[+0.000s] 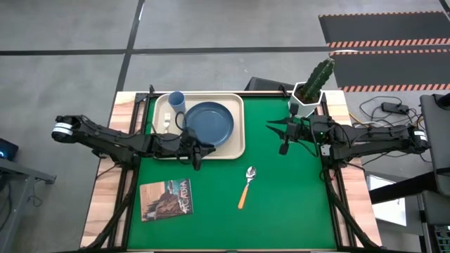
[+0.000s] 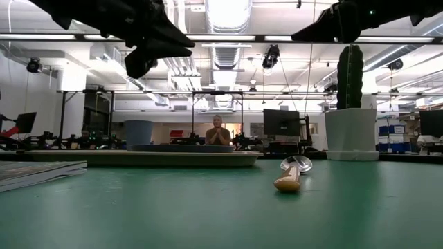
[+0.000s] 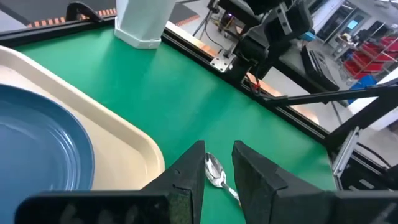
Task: Pick and place plate/cup/fork/spoon on tray
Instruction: Put the orange spoon on the white tray to the right of the blue plate
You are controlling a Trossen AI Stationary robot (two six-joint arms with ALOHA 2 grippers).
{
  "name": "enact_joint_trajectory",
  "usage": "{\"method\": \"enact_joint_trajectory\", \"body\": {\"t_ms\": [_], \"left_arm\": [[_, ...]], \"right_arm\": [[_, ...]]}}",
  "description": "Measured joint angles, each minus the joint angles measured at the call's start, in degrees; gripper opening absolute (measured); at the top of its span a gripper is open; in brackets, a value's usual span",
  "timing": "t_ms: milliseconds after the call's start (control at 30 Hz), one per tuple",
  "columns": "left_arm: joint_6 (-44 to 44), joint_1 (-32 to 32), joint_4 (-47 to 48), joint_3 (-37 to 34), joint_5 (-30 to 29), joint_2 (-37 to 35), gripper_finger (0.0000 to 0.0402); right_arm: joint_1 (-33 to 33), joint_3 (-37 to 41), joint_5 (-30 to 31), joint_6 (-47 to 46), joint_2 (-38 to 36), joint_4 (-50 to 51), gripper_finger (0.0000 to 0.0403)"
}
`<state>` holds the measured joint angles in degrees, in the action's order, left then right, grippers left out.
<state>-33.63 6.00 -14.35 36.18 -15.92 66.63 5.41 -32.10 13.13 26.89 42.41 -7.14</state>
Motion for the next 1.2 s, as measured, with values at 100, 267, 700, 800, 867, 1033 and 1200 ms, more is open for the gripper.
{"method": "enact_joint_trajectory", "body": {"t_ms": [100, 267, 700, 800, 867, 1033, 1200], "left_arm": [[0.1, 0.0, 0.4, 0.0, -0.1, 0.2, 0.0062], [0.1, 0.0, 0.5, 0.0, -0.7, 0.4, 0.0062], [0.1, 0.0, 0.4, 0.0, -1.5, 0.5, 0.0062], [2.5, 0.0, 0.3, 0.0, -2.8, 0.5, 0.0062], [4.5, 0.0, -0.2, 0.0, -3.3, 0.5, 0.0062], [10.3, 0.0, -0.2, 0.2, -3.5, 0.3, 0.0062], [14.9, 0.0, -0.1, 0.1, -3.5, 0.2, 0.0062]], "right_arm": [[0.0, 0.0, 0.0, 0.0, 0.0, 0.0, 0.0054], [0.0, 0.0, 0.0, 0.1, 0.0, 0.0, 0.0054], [-0.1, 0.0, -3.2, -6.7, 0.0, 1.7, 0.0054], [-0.1, 0.0, -11.2, -14.5, 0.0, 5.4, 0.0054], [-0.4, 0.0, -18.5, -20.5, 0.1, 7.3, 0.0054], [-5.0, 0.5, -31.5, -35.9, 0.7, 9.7, 0.0054], [-12.7, 0.8, -25.2, -45.5, 2.4, 10.4, 0.0054]]}}
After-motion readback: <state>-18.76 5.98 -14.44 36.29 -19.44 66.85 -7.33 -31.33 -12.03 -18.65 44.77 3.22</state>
